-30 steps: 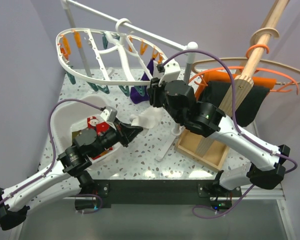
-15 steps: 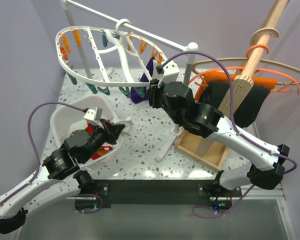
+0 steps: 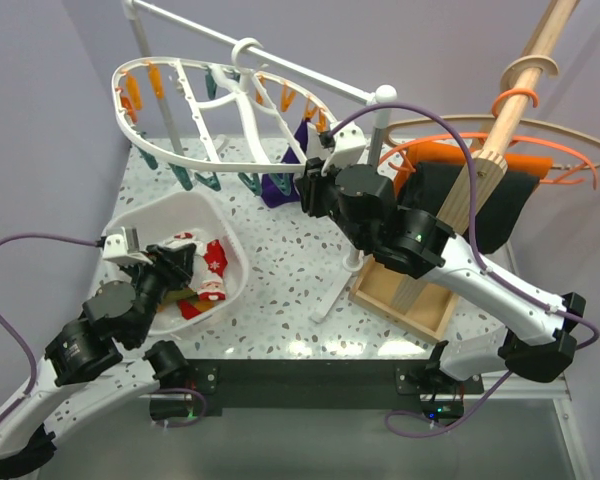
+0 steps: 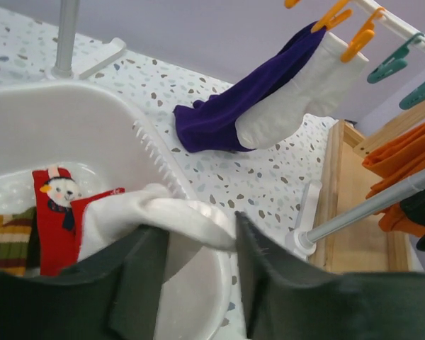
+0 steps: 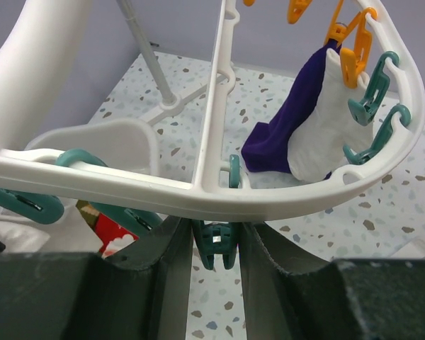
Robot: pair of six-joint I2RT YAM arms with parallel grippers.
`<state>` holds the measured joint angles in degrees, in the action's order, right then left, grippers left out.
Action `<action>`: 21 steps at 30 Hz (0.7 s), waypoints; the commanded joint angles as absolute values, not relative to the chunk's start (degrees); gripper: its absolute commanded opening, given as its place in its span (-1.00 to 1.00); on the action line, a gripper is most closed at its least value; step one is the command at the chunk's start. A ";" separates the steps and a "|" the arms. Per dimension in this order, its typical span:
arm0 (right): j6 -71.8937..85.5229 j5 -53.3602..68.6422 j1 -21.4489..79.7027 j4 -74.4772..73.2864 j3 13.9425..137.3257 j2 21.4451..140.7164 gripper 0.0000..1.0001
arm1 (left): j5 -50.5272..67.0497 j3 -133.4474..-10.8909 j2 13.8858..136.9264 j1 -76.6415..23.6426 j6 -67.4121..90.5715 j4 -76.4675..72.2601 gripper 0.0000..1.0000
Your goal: Remove the socks clipped to the hanger
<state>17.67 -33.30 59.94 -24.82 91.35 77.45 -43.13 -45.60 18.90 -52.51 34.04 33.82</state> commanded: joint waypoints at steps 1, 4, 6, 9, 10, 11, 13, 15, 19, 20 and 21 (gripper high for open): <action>18.81 -32.96 59.68 -23.29 91.49 75.76 -0.90 | -47.54 -45.88 18.63 -52.38 36.56 36.39 0.17; 19.16 -32.70 59.68 -23.64 91.41 75.67 -0.89 | -48.08 -45.62 18.37 -52.38 37.09 35.95 0.51; 19.34 -32.61 59.68 -23.73 91.41 75.67 -0.89 | -47.46 -45.18 18.11 -52.38 36.91 34.46 0.56; 19.51 -32.34 59.68 -23.99 91.49 75.67 -0.87 | -44.22 -43.25 18.02 -52.38 35.87 29.98 0.57; 19.60 -32.34 59.76 -24.08 91.58 75.67 -0.87 | -41.60 -41.76 17.93 -52.38 35.25 28.40 0.57; 19.60 -32.34 59.68 -24.43 91.76 75.67 -0.86 | -40.09 -40.97 18.19 -52.38 34.55 24.65 0.57; 19.60 -32.43 59.68 -24.78 92.19 75.59 -0.85 | -34.93 -38.51 19.33 -52.38 32.61 20.67 0.57; 19.51 -32.34 59.68 -25.05 92.46 75.41 -0.84 | -29.65 -36.66 22.30 -52.38 30.85 14.61 0.57; 19.86 -31.99 59.68 -24.87 92.20 74.88 -0.78 | -26.63 -34.02 30.65 -52.38 30.15 4.26 0.61; 19.86 -32.08 59.68 -24.87 92.20 74.71 -0.78 | -26.46 -33.75 34.76 -52.38 29.97 2.57 0.62; 19.86 -32.25 59.76 -24.96 92.37 74.71 -0.78 | -26.63 -33.66 36.89 -52.38 29.97 0.98 0.63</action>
